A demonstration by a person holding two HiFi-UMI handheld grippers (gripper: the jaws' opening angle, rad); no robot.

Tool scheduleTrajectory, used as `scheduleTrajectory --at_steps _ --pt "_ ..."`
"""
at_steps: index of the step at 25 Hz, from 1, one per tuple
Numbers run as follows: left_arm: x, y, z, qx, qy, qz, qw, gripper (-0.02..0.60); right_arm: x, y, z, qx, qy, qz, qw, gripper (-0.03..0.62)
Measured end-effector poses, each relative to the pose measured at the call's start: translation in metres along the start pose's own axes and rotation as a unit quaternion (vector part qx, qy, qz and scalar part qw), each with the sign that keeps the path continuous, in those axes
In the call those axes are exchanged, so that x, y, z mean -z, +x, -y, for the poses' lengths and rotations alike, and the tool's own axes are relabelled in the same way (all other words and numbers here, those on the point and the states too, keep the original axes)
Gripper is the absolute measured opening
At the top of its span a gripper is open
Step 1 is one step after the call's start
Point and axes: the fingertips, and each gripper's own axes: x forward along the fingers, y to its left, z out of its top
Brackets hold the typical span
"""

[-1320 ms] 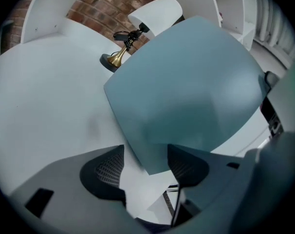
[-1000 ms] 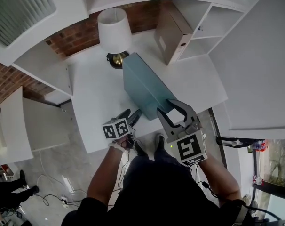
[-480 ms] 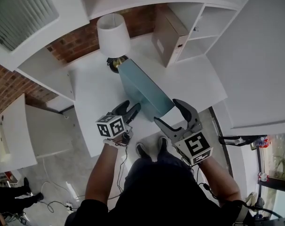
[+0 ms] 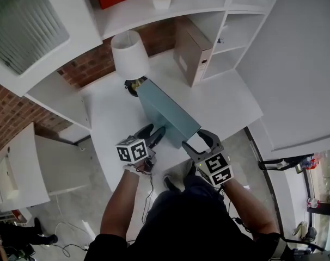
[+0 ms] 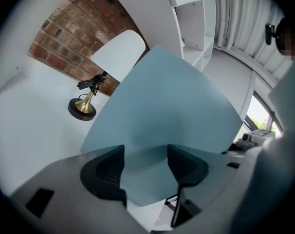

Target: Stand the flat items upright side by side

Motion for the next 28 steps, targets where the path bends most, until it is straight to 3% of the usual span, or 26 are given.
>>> scheduleTrajectory --at_steps 12,28 --pt "-0.029 0.05 -0.006 0.004 0.007 -0.012 0.9999 0.261 -0.009 0.018 0.045 0.042 0.007 0.0 0.999 0.25" --pt "-0.094 0.159 -0.021 0.0 -0.009 -0.012 0.9999 0.249 -0.032 0.066 0.151 0.088 0.021 0.003 0.996 0.25"
